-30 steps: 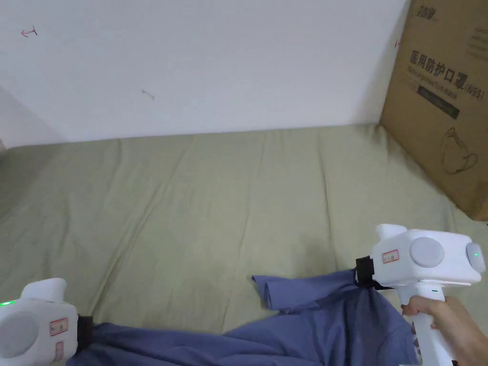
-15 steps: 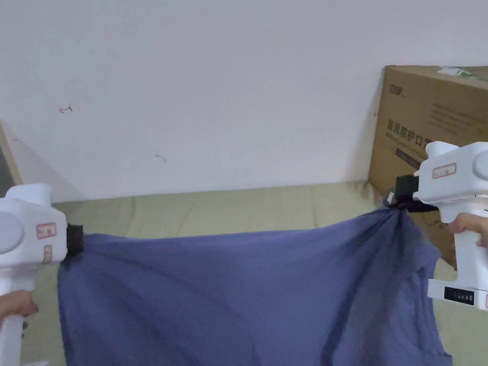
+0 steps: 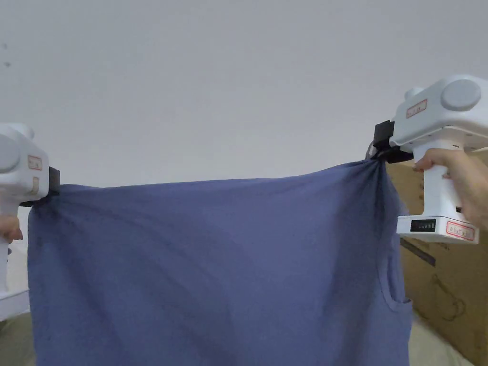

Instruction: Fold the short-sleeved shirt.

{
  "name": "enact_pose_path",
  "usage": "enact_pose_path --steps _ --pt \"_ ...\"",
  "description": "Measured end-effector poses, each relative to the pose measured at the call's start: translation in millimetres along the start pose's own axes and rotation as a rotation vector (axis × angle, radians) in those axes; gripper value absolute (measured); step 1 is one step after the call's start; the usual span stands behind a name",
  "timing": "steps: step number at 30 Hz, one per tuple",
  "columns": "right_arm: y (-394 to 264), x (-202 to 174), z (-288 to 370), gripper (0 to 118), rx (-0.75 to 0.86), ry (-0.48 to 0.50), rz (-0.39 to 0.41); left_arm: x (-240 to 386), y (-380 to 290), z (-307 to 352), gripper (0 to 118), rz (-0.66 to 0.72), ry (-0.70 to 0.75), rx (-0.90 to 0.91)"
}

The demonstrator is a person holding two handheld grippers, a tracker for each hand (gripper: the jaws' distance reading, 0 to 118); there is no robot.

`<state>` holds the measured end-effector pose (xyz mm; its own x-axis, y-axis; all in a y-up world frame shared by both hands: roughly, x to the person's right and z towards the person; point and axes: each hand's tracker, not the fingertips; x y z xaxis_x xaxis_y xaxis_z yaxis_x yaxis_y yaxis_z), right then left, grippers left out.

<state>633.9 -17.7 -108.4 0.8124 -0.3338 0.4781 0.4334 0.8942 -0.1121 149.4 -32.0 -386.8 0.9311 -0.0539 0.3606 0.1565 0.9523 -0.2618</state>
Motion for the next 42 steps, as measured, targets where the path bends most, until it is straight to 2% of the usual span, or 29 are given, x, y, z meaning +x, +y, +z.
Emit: enact_pose_path --steps 3,7,11,14,17,21,25,30,34,35,38,42 --pt "33.4 -18.0 -8.6 9 0.054 0.014 -0.022 -3.6 32.1 -18.1 2 -0.002 0.028 0.052" --pt "64.3 -38.3 -13.1 9 0.102 0.02 -0.003 -6.4 68.5 -36.8 2 -0.006 0.06 0.111" --pt "65.7 -44.3 -17.2 9 0.145 0.018 0.025 -3.2 75.8 -44.8 2 -0.003 0.084 0.164" --pt "47.4 -38.3 -36.2 9 0.105 0.0 0.059 -2.2 58.3 -61.0 2 0.011 0.072 0.141" --pt "12.5 -24.5 -66.9 9 0.025 0.006 0.058 5.9 17.3 -89.2 2 -0.023 0.114 0.105" --pt "-56.5 -0.1 -127.8 9 -0.118 -0.062 0.095 20.6 -54.7 -142.8 2 -0.051 0.125 -0.053" --pt "-149.9 37.0 -195.1 9 -0.324 -0.136 0.08 45.1 -160.6 -205.3 2 -0.103 0.111 -0.261" --pt "-268.4 73.7 -248.5 9 -0.532 -0.179 0.049 72.4 -288.2 -245.7 2 -0.152 0.093 -0.463" --pt "-331.0 95.0 -267.2 9 -0.631 -0.198 -0.042 70.6 -353.2 -275.8 2 -0.175 0.106 -0.559" --pt "-343.3 98.4 -270.2 9 -0.658 -0.231 -0.035 69.1 -364.6 -279.5 2 -0.187 0.111 -0.59" --pt "-365.2 110.2 -273.6 9 -0.688 -0.248 -0.009 57.6 -388.1 -275.3 2 -0.154 0.106 -0.63" --pt "-367.7 118.0 -251.4 9 -0.677 -0.232 -0.042 38.6 -396.2 -247.4 2 -0.122 0.082 -0.62"
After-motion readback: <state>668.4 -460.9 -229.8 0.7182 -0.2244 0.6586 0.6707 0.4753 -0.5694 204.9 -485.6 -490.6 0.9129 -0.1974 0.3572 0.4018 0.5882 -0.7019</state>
